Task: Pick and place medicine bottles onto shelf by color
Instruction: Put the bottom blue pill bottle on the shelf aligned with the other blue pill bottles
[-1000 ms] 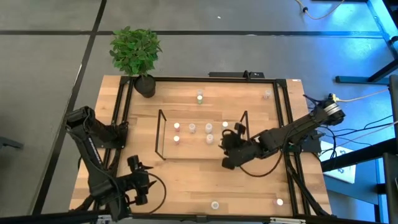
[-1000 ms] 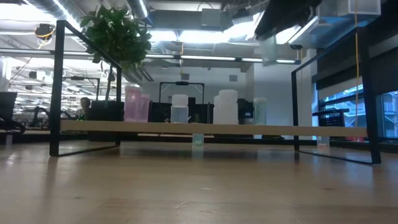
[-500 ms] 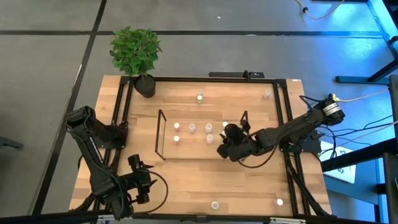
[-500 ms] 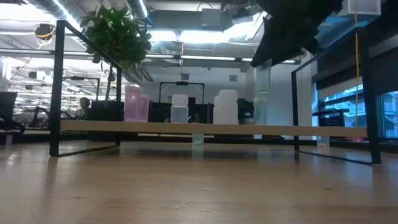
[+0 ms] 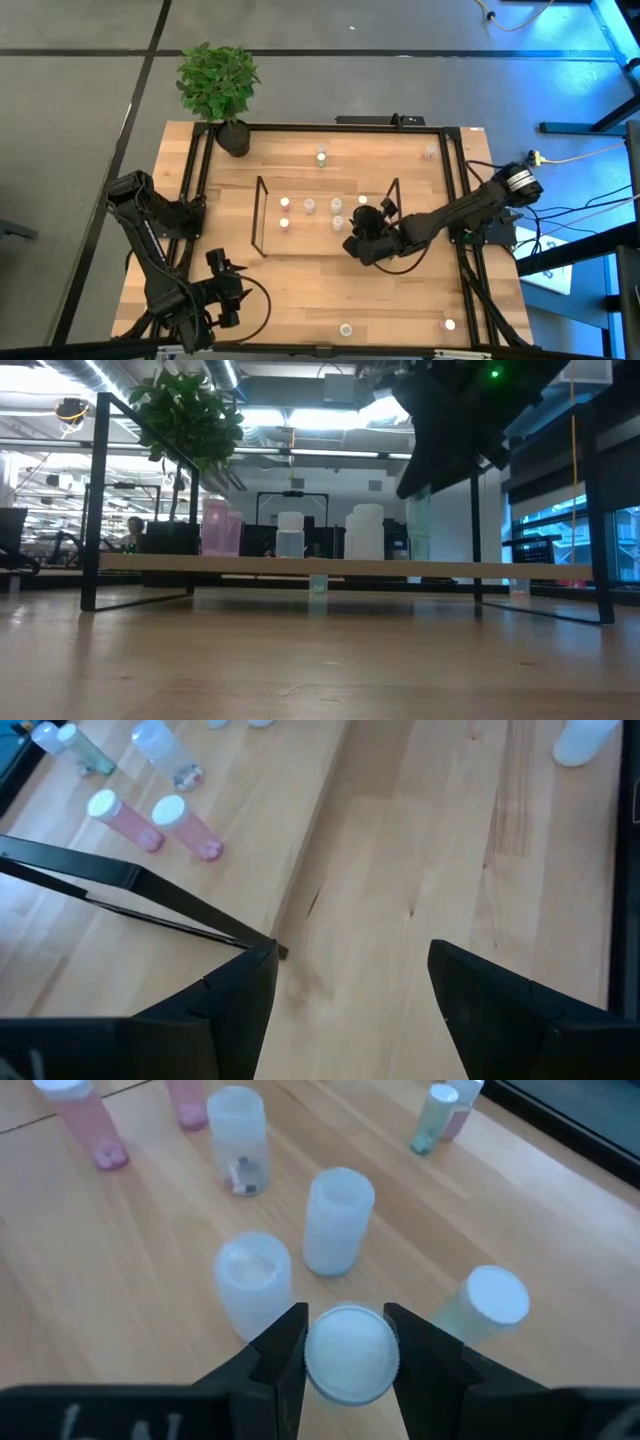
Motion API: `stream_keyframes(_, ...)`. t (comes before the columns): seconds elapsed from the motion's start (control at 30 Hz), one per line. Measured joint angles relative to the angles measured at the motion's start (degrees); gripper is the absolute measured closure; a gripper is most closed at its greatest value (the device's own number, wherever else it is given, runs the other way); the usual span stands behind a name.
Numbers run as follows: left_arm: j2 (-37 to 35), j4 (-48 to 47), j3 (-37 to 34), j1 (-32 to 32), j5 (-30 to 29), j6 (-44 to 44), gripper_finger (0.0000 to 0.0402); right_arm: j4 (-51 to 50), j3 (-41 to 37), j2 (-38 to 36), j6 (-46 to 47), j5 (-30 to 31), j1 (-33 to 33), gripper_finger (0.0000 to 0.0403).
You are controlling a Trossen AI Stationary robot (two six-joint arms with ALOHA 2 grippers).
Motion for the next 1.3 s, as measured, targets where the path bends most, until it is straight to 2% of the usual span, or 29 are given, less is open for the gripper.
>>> stream_keyframes(0.57, 0.0, 0.06, 0.0, 0.0, 0.17, 0.0, 0.0149, -0.73, 0.02, 2.55, -4.62, -1.64, 0.2, 0.0276)
stream_keyframes(0.83, 0.0, 0.1, 0.0, 0.0, 0.15, -0.02, 0.0149, -0.71, 0.02, 2.55, -7.41, -5.71, 0.17, 0.0276)
stream_keyframes(1.03, 0.0, 0.33, 0.0, 0.0, 0.15, -0.06, 0.0149, -1.26, 0.02, 2.55, -7.39, -5.38, 0.17, 0.0276)
stream_keyframes(1.17, 0.0, 0.37, 0.0, -0.02, 0.17, -0.11, 0.0149, -1.25, 0.02, 2.53, -7.11, -2.97, 0.17, 0.0276)
stream_keyframes(1.3, 0.0, 0.39, 0.0, -0.02, 0.16, -0.17, 0.0149, -1.21, 0.02, 2.61, -4.17, -2.97, 0.17, 0.0276)
